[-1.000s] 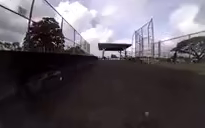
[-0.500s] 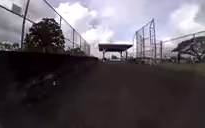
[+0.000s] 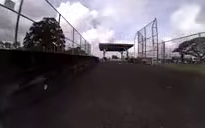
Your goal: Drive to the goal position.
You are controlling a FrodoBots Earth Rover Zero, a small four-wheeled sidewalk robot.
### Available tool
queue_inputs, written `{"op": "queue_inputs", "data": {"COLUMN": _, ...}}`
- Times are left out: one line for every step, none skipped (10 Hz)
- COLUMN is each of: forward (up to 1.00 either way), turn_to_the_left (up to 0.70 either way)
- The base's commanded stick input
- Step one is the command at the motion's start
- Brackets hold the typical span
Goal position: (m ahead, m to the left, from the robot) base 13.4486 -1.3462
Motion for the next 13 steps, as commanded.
{"op": "queue_inputs", "data": {"forward": 0.85, "turn_to_the_left": 0.00}}
{"op": "queue_inputs", "data": {"forward": 0.85, "turn_to_the_left": 0.00}}
{"op": "queue_inputs", "data": {"forward": 0.85, "turn_to_the_left": 0.00}}
{"op": "queue_inputs", "data": {"forward": 0.85, "turn_to_the_left": 0.00}}
{"op": "queue_inputs", "data": {"forward": 0.85, "turn_to_the_left": 0.00}}
{"op": "queue_inputs", "data": {"forward": 0.85, "turn_to_the_left": 0.00}}
{"op": "queue_inputs", "data": {"forward": 0.85, "turn_to_the_left": 0.00}}
{"op": "queue_inputs", "data": {"forward": 0.85, "turn_to_the_left": 0.00}}
{"op": "queue_inputs", "data": {"forward": 0.85, "turn_to_the_left": 0.00}}
{"op": "queue_inputs", "data": {"forward": 0.85, "turn_to_the_left": 0.00}}
{"op": "queue_inputs", "data": {"forward": 0.85, "turn_to_the_left": 0.00}}
{"op": "queue_inputs", "data": {"forward": 0.85, "turn_to_the_left": 0.00}}
{"op": "queue_inputs", "data": {"forward": 0.85, "turn_to_the_left": 0.00}}
